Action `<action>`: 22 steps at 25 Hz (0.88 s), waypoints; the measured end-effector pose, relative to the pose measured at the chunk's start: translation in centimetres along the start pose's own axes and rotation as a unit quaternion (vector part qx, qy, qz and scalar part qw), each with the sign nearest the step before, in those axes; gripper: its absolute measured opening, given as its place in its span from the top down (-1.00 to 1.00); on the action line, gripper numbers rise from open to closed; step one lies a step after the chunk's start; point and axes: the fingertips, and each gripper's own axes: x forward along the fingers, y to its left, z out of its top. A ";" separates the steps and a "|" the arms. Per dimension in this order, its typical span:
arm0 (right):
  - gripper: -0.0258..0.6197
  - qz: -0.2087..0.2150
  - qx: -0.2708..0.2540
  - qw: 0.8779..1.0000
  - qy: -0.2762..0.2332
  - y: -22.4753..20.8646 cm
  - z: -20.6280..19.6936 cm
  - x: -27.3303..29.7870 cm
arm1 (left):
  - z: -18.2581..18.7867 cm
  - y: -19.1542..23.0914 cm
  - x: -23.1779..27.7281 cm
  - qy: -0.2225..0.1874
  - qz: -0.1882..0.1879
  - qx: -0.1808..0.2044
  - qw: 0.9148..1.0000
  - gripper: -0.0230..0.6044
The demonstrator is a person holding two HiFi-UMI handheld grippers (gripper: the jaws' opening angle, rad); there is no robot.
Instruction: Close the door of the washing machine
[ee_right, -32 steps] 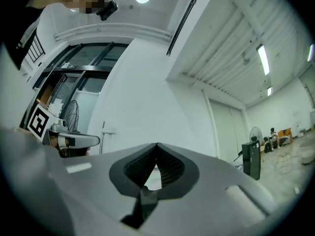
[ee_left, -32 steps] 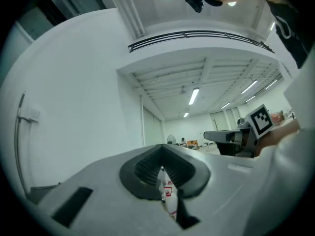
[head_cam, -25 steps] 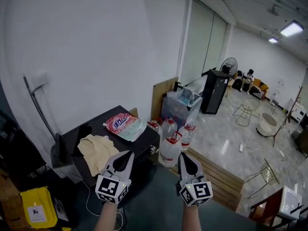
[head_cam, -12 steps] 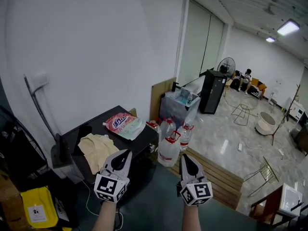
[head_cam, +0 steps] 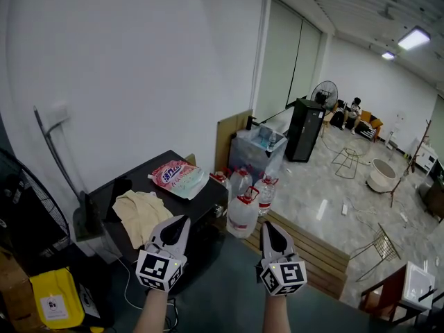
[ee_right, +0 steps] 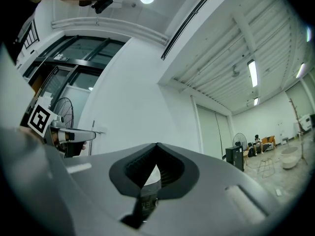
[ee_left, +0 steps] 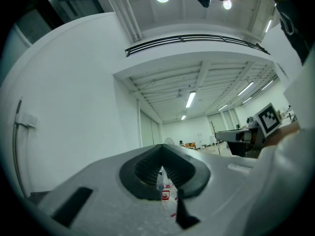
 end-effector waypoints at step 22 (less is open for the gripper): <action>0.88 0.000 0.009 1.000 0.006 0.2 -0.8 -0.4 | -0.5 0.1 -0.8 0.002 0.009 -0.003 1.000 0.93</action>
